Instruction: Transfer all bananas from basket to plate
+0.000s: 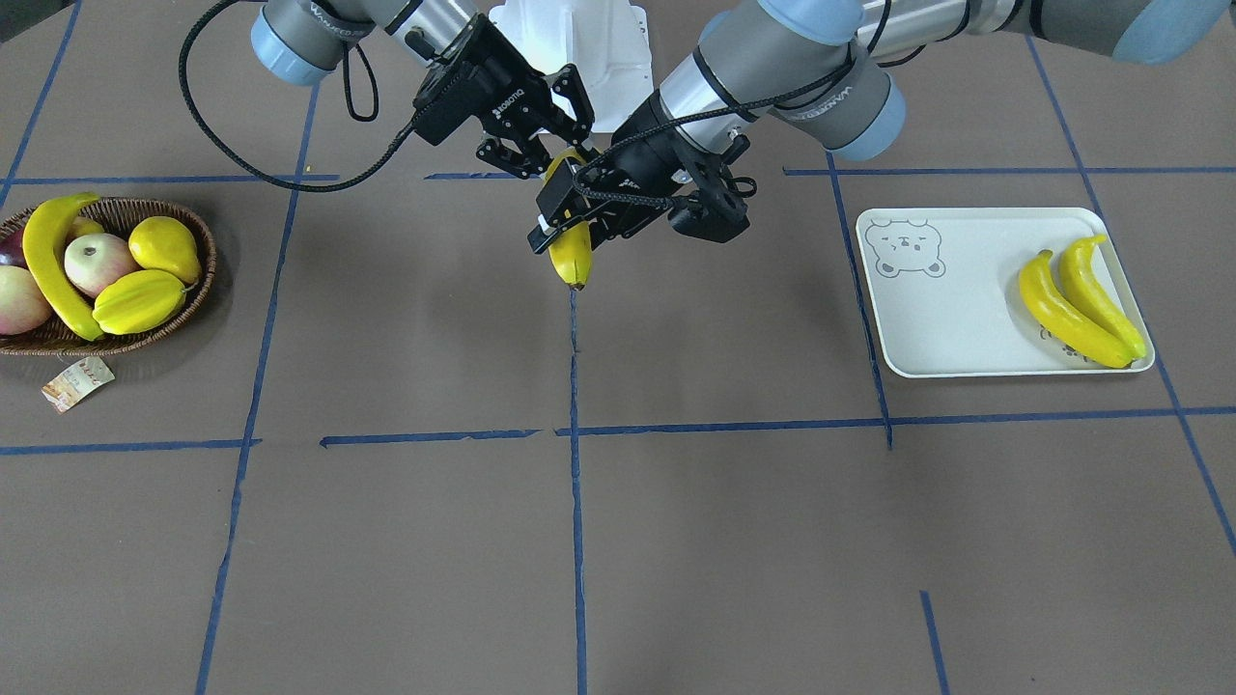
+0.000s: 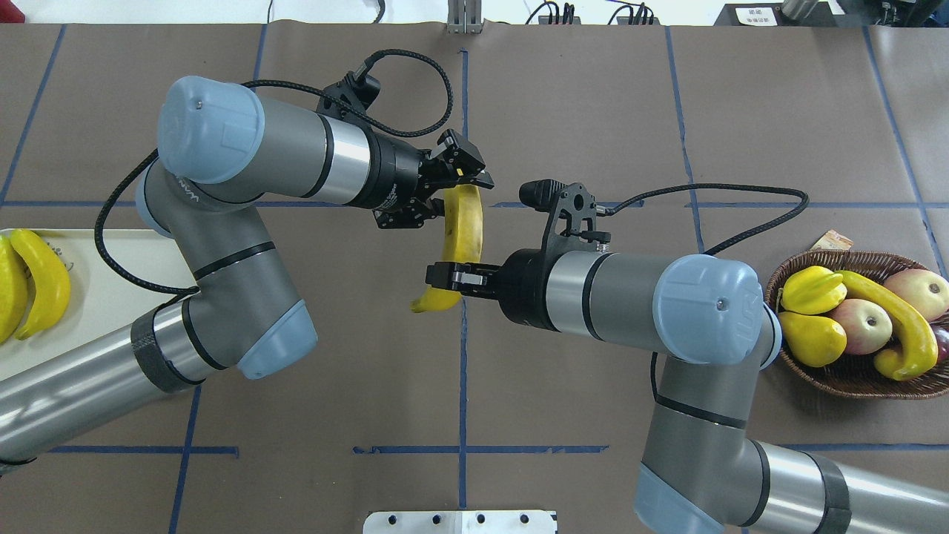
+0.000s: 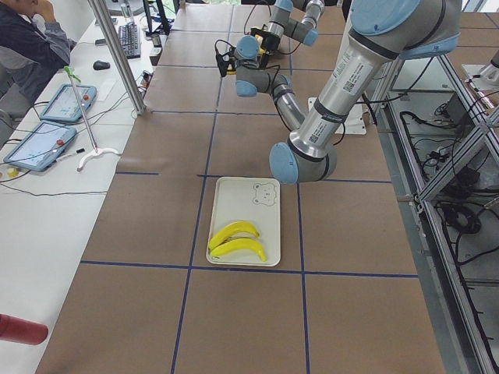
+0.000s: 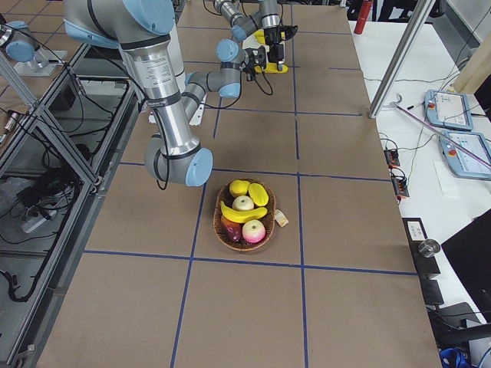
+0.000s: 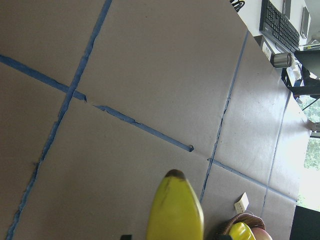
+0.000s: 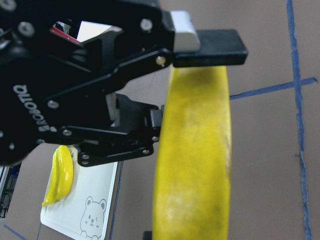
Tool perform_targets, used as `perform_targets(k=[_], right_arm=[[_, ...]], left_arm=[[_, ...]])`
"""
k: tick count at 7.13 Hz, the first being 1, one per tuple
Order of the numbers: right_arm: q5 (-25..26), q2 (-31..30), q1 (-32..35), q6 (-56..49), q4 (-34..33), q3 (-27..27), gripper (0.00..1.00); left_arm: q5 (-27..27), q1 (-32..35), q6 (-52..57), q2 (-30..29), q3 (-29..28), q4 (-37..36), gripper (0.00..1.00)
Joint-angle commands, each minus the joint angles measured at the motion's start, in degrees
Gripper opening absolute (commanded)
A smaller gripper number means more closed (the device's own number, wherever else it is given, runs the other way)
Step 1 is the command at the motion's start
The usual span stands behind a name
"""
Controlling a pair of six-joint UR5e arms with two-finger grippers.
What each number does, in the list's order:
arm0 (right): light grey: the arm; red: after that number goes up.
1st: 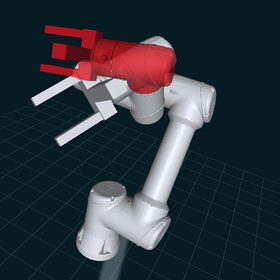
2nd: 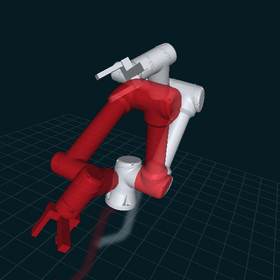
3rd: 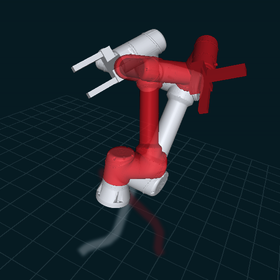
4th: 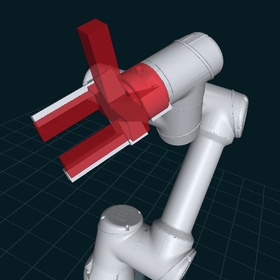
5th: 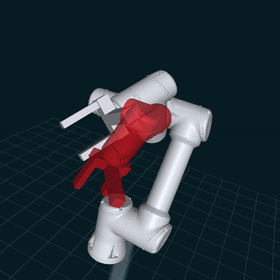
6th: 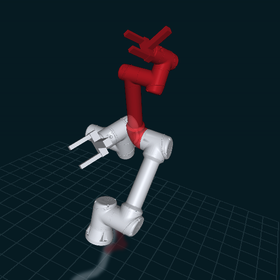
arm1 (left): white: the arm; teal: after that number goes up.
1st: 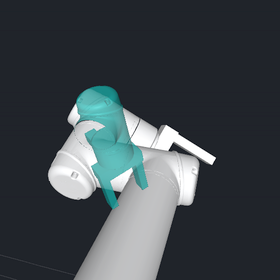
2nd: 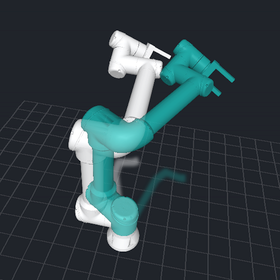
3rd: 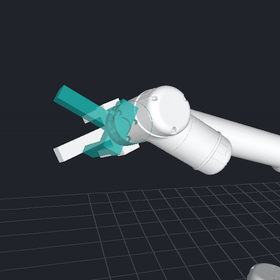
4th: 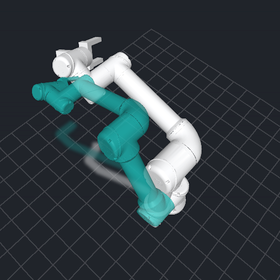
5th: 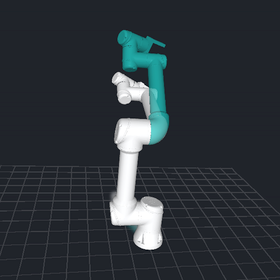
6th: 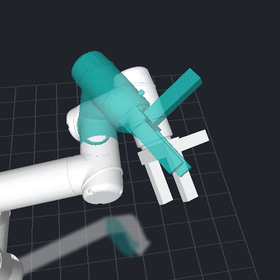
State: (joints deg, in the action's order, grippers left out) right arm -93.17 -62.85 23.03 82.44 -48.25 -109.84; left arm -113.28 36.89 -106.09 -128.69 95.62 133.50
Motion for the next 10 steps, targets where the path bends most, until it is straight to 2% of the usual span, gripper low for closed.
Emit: perform_targets(k=[1,2,3,4,5,6,10], right_arm=[[0.0,0.0,0.0,0.0,0.0,-0.02,0.13],[0.0,0.0,0.0,0.09,0.0,-0.02,0.13],[0.0,0.0,0.0,0.18,-0.09,-0.02,0.14],[0.0,0.0,0.08,0.18,-0.09,-0.02,0.27],[0.09,0.0,0.09,0.44,-0.17,0.07,0.75],[0.09,0.0,0.17,0.61,-0.17,0.07,0.99],[-0.26,-0.08,1.4,0.62,-0.61,-0.02,0.99]], left_arm=[[-0.01,-0.06,0.01,0.1,0.0,0.01,0.56],[-0.01,-0.06,0.01,0.1,0.0,0.01,0.46],[-0.01,-0.06,0.1,0.19,0.0,0.1,0.29],[-0.01,-0.06,0.19,0.28,0.17,0.18,0.05],[-0.01,0.11,0.45,0.37,0.18,0.19,0.0],[-0.1,0.29,0.54,0.46,0.18,0.19,0.0],[-0.1,0.46,1.06,2.29,0.09,0.1,0.0]])
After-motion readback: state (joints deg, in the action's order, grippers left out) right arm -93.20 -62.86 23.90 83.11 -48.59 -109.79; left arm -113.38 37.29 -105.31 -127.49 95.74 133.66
